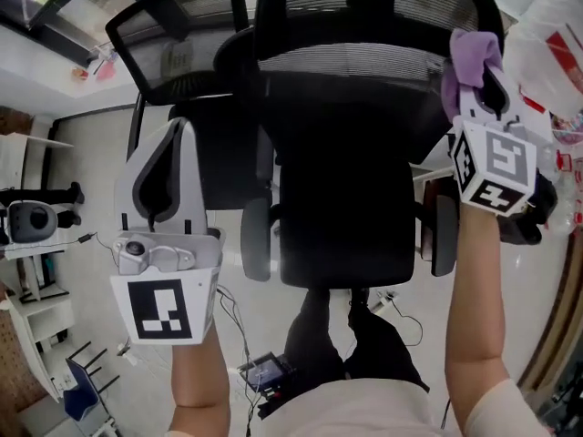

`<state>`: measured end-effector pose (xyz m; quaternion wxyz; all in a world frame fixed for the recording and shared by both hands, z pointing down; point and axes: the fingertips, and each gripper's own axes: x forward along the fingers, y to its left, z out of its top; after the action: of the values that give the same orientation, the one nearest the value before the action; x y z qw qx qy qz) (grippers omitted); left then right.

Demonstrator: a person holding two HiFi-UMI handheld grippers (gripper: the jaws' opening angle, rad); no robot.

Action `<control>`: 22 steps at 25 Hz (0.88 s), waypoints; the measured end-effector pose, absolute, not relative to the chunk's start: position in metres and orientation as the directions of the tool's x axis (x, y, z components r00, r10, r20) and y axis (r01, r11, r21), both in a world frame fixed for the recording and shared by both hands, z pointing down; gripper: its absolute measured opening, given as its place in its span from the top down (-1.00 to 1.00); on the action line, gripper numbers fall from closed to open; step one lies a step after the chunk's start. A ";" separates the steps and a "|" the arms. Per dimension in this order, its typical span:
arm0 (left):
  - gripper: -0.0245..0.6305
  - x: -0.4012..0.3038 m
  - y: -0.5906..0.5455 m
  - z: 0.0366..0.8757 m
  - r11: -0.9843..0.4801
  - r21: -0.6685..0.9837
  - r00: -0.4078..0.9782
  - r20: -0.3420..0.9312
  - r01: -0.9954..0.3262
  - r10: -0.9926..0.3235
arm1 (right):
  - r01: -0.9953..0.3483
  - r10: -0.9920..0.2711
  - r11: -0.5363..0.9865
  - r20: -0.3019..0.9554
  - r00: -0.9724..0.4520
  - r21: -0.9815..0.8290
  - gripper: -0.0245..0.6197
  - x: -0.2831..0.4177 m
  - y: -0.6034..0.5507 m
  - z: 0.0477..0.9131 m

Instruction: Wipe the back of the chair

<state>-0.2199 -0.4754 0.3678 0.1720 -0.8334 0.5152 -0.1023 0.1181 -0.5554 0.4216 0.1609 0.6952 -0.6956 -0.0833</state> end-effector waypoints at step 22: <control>0.91 -0.328 -0.418 0.330 -0.261 -0.388 0.292 -0.022 -0.884 -0.956 | -0.835 -0.872 0.475 0.273 -0.406 0.276 0.74 -0.128 -0.581 0.423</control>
<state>-0.3279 -0.4182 0.3298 0.1655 -0.7865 0.5849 -0.1089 -0.1282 -0.5813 0.4226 0.1921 0.5099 -0.8371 -0.0480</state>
